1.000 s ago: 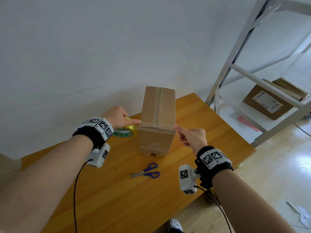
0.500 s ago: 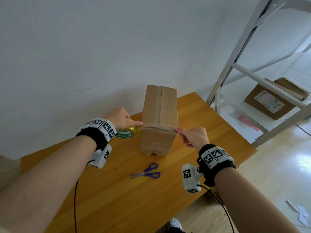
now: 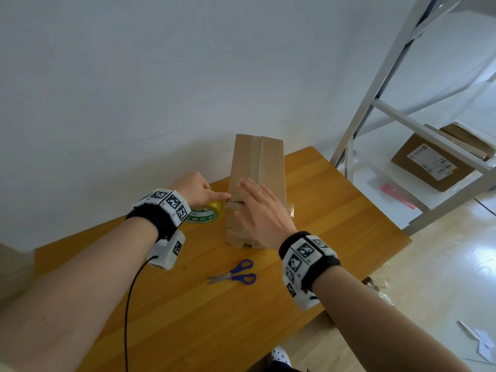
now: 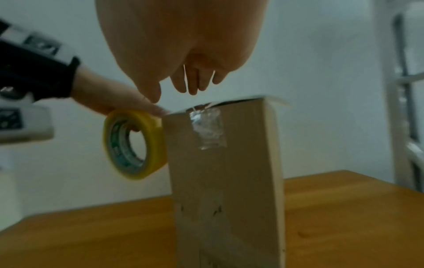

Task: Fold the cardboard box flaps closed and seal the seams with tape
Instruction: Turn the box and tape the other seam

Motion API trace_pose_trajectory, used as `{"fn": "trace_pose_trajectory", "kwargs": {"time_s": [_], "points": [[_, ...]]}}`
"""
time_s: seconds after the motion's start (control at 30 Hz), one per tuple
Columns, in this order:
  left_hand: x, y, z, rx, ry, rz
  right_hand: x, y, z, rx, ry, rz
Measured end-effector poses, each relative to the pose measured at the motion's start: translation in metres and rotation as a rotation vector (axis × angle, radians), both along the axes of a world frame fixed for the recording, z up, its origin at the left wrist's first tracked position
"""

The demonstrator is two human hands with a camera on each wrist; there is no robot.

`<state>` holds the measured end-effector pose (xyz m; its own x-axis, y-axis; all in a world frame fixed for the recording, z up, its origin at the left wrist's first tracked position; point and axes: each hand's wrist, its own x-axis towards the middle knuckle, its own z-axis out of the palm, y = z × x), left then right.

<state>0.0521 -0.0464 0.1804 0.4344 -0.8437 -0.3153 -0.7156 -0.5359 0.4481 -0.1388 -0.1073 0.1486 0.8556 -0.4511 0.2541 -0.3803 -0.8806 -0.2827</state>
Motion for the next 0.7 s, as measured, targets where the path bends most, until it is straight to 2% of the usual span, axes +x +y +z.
{"fn": "trace_pose_trajectory", "kwargs": {"time_s": [0.07, 0.13, 0.23, 0.33, 0.4, 0.6, 0.7], "points": [[0.001, 0.003, 0.0, -0.029, 0.006, 0.007, 0.01, 0.005, -0.01, -0.044, 0.126, 0.079], [0.003, 0.007, 0.0, -0.047, -0.003, -0.007, 0.013, 0.007, -0.018, -0.078, 0.178, 0.098], [0.006, 0.013, -0.002, -0.037, 0.032, -0.043, 0.011, 0.004, -0.025, -0.114, 0.175, 0.112], [0.008, 0.016, -0.001, -0.026, 0.158, -0.063, 0.004, -0.003, -0.028, -0.146, 0.166, 0.118], [0.008, 0.018, 0.001, -0.022, 0.184, -0.089, -0.002, -0.007, -0.029, -0.156, 0.179, 0.123], [0.013, 0.022, 0.002, -0.049, 0.113, -0.174, -0.002, -0.011, -0.028, -0.153, 0.181, 0.132], [0.014, 0.024, 0.002, -0.001, 0.024, -0.181, 0.003, -0.012, -0.026, -0.172, 0.195, 0.158]]}}
